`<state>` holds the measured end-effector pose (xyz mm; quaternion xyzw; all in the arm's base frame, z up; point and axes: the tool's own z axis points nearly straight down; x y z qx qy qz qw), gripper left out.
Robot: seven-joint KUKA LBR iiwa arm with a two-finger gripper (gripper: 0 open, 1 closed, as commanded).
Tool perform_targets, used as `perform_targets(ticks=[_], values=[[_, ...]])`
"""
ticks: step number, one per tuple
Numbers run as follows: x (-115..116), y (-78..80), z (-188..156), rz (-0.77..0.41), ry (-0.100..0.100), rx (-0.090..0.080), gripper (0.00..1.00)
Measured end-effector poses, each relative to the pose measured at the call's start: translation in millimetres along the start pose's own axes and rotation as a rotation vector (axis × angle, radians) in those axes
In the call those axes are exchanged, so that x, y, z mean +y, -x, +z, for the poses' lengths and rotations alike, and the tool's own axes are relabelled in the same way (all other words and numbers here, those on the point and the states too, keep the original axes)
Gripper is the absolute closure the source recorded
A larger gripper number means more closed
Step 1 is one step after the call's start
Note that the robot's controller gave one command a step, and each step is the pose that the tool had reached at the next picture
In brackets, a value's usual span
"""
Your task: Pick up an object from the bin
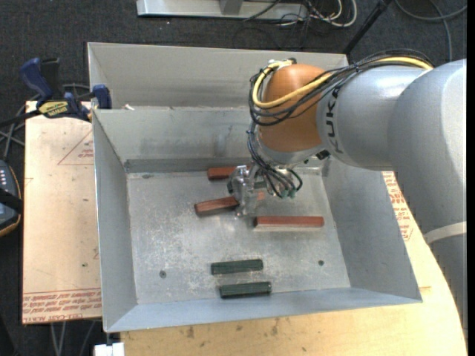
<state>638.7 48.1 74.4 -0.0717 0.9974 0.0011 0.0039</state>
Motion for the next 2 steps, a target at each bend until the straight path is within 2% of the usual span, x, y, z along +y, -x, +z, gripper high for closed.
perform_targets(ticks=[2], values=[[0.4,-2.8,-21.7,0.000,0.000,0.011,1.00]])
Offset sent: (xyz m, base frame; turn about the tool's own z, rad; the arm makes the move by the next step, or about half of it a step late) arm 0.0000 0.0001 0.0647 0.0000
